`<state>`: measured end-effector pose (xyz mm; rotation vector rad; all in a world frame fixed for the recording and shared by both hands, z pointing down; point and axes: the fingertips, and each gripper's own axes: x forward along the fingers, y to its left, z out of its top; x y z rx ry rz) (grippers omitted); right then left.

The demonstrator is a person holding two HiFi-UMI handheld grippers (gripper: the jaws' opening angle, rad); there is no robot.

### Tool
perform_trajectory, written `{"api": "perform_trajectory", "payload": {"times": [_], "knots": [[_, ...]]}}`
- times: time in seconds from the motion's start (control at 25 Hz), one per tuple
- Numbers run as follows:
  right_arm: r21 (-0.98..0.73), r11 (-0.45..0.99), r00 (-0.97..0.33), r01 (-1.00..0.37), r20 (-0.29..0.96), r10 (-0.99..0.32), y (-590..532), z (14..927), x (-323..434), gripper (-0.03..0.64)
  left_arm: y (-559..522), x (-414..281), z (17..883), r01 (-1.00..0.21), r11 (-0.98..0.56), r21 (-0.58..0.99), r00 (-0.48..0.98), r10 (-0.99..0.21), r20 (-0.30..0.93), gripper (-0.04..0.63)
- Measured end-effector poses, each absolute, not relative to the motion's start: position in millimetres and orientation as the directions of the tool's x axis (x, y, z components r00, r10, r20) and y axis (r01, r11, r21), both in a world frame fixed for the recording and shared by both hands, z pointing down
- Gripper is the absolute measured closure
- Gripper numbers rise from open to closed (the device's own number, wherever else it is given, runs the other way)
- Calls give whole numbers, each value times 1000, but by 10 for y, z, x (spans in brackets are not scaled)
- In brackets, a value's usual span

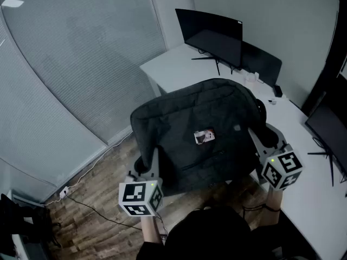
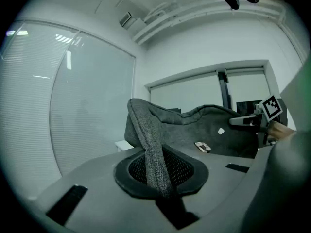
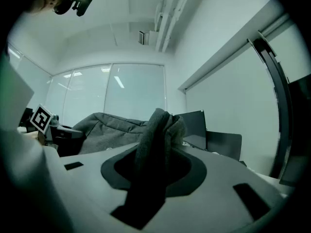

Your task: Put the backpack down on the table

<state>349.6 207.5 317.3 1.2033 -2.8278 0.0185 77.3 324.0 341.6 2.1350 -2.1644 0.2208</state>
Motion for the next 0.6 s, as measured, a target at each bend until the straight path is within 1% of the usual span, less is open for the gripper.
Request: {"api": "perform_trajectory", "payload": {"times": [0.6], "knots": [[-4,697,-695,-717,95,-713,1819,3313,3519,495,3002,797,3554,-999,24,-21,-27,-981,194,551]]}}
